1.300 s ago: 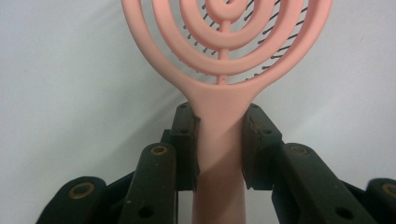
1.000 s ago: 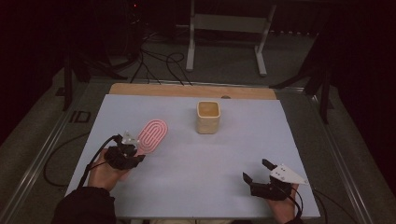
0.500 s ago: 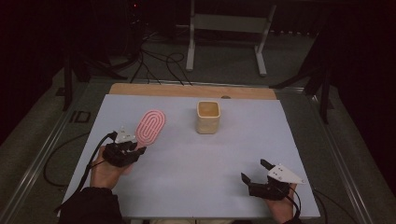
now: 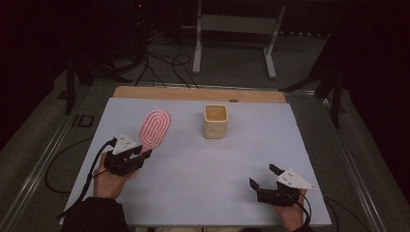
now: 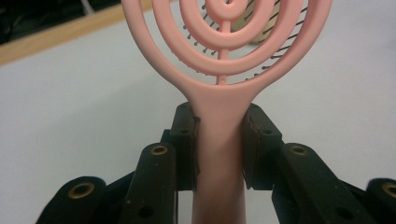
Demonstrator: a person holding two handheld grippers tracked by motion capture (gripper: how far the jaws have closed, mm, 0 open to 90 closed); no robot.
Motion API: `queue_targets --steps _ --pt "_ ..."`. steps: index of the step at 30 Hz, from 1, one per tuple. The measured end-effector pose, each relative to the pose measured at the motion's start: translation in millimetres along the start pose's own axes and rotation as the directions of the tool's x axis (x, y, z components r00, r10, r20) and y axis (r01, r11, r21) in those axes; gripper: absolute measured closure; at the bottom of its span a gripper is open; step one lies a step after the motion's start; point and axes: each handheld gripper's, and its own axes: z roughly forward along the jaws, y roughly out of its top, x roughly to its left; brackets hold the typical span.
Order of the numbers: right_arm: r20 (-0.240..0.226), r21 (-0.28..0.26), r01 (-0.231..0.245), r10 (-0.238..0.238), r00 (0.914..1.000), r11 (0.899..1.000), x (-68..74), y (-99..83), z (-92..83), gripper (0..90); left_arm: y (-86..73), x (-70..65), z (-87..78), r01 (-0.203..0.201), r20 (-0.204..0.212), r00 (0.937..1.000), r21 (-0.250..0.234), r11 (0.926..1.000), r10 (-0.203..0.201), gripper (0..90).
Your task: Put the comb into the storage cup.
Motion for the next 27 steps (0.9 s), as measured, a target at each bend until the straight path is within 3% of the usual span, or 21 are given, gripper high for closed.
queue_targets --steps 6,21,27 --pt "-0.009 -0.004 -0.012 0.012 0.9999 1.0 -1.0 0.4 0.1 8.8 -1.4 -8.1 -0.7 -0.003 0.016 0.9999 -0.084 0.9964 0.004 70.2" --pt "-0.016 0.002 -0.023 0.023 0.9996 1.0 -4.1 1.4 3.6 8.8 -5.1 -20.9 16.5 0.02 0.031 0.9994 -0.115 0.9931 -0.017 70.1" --pt "-0.039 0.029 -0.053 0.054 0.9978 0.998 -9.4 2.9 10.7 8.8 -5.8 -23.4 17.1 0.024 0.015 0.9996 -0.128 0.9915 -0.022 70.2"
